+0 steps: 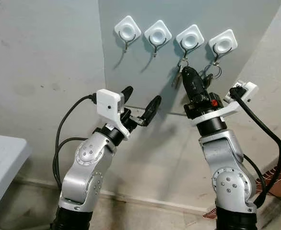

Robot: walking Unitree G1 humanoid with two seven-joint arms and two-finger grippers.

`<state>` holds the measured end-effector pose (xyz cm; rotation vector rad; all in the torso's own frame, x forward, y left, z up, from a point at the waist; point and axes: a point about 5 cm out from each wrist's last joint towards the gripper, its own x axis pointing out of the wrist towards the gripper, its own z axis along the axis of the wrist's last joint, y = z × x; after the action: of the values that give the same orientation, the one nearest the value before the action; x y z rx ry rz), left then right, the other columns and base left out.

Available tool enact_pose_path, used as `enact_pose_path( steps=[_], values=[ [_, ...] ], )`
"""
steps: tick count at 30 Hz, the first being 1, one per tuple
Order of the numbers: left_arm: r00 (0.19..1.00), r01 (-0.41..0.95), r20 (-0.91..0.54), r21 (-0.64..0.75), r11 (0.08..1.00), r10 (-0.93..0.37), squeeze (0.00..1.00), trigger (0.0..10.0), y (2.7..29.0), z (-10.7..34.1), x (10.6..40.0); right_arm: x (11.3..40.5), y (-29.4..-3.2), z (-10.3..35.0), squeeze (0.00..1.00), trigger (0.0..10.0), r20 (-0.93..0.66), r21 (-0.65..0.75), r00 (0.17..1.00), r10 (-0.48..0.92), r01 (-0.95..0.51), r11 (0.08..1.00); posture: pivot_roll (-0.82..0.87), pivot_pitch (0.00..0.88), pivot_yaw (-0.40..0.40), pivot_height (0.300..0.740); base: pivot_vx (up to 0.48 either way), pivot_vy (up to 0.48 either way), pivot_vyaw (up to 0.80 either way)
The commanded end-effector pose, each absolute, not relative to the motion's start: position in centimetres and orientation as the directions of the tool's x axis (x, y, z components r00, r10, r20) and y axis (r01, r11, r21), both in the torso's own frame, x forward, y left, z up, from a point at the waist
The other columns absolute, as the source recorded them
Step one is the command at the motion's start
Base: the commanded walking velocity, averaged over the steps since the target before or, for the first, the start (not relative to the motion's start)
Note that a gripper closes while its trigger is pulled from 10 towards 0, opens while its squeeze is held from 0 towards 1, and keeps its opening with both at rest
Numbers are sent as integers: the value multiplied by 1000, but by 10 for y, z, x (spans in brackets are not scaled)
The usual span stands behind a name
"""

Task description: Hang keys on a hook

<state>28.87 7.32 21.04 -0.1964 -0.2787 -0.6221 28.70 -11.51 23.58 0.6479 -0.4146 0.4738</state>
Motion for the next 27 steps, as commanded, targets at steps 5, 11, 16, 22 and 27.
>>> enact_pose_path(
  steps=[5, 11, 16, 22, 27],
  values=[
    [792, 577, 305, -92, 811, -529, 0, 10000, 73, 208, 289, 284, -114, 221, 1000, 10000, 457, 346, 832, 314, -492, 799, -21, 71, -45, 740, 0, 0, 0],
    [823, 544, 259, -96, 834, -507, 0, 10000, 77, 190, 291, 282, -122, 195, 1000, 10000, 383, 317, 875, 294, -424, 849, -19, 61, -46, 740, 0, 0, 0],
    [856, 499, 230, -129, 857, -464, 0, 10000, 83, 177, 294, 280, -128, 179, 1000, 10000, 339, 309, 902, 267, -375, 874, -16, 53, -48, 740, 0, 0, 0],
    [911, 410, 123, -196, 891, -393, 0, 10000, 95, 140, 300, 278, -142, 147, 718, 10000, 247, 286, 950, 191, -260, 922, -18, 38, -48, 740, 0, 0, 0],
    [953, 275, -61, -231, 933, -296, 0, 10000, 115, 79, 302, 272, -162, 88, 0, 10000, 52, 242, 993, 105, -115, 963, -16, 21, -48, 740, 0, 0, 0]
  ],
)
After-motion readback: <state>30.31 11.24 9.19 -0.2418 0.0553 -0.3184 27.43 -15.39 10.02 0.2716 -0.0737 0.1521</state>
